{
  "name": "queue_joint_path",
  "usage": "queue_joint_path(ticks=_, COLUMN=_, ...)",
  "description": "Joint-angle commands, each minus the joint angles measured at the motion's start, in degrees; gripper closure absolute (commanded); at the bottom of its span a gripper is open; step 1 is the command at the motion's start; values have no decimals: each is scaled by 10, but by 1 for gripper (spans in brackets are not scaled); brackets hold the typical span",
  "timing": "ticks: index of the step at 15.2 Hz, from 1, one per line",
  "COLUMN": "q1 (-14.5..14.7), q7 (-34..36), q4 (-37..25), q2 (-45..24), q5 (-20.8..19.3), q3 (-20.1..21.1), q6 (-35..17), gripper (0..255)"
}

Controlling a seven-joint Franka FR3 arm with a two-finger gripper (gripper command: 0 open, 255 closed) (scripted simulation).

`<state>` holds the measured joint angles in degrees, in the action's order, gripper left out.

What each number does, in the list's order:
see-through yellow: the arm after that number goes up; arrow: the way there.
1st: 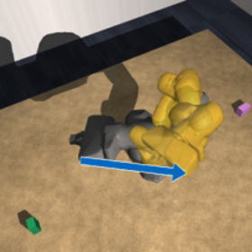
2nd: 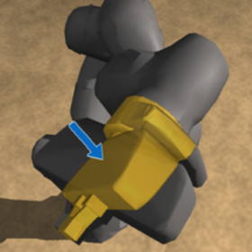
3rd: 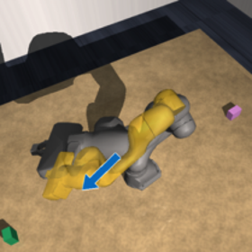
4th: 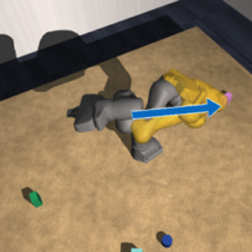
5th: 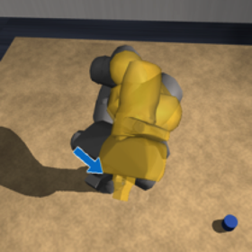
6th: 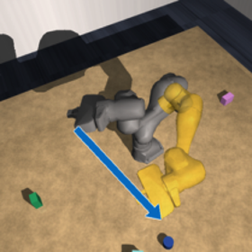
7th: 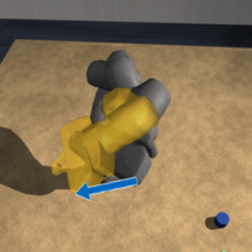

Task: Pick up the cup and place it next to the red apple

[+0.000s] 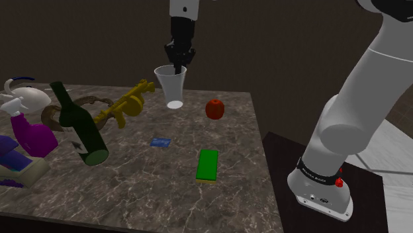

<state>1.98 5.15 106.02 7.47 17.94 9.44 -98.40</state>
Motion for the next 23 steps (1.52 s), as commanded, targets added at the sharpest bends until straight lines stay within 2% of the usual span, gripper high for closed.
queue_joint_path(ticks=1, q1=-13, q7=-29, q4=3, q2=3, q5=-2, q3=-17, q6=8, gripper=255)
queue_joint_path(ticks=12, q1=-81, q7=-170, q4=-42, q2=-30, q5=-23, q3=-103, q6=63, gripper=255)
queue_joint_path(ticks=23, q1=-153, q7=-303, q4=-175, q2=-133, q5=-31, q3=-176, q6=130, gripper=255)
